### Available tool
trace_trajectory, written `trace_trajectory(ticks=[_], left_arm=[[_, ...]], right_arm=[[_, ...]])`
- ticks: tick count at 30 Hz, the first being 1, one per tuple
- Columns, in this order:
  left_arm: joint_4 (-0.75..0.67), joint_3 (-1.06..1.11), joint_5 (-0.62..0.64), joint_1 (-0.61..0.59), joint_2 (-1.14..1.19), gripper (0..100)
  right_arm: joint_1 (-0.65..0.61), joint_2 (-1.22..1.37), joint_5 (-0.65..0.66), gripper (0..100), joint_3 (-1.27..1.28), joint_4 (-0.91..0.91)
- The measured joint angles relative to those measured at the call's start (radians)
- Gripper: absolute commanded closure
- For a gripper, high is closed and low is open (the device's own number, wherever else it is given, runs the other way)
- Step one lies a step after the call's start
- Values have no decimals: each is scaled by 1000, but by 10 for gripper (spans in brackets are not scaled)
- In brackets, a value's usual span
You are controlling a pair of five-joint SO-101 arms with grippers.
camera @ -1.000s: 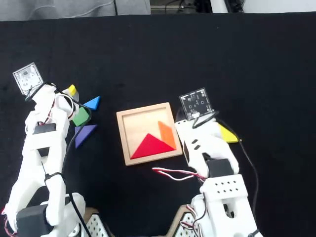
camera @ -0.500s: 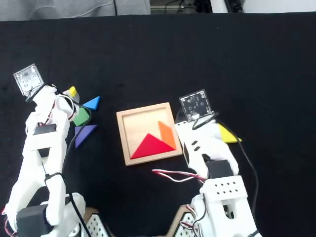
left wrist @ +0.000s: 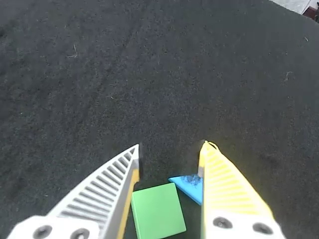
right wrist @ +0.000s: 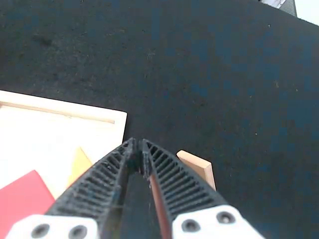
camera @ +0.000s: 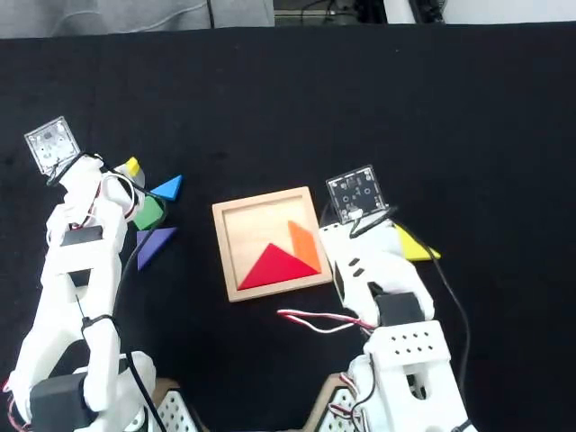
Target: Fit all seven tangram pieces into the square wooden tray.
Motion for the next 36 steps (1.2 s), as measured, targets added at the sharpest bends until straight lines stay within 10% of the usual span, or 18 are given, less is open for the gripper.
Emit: trace_trajectory(ticks=[36], left_arm=[[0,0,0,0,0,805]], right_arm=[[0,0,-2,986,44,-87]])
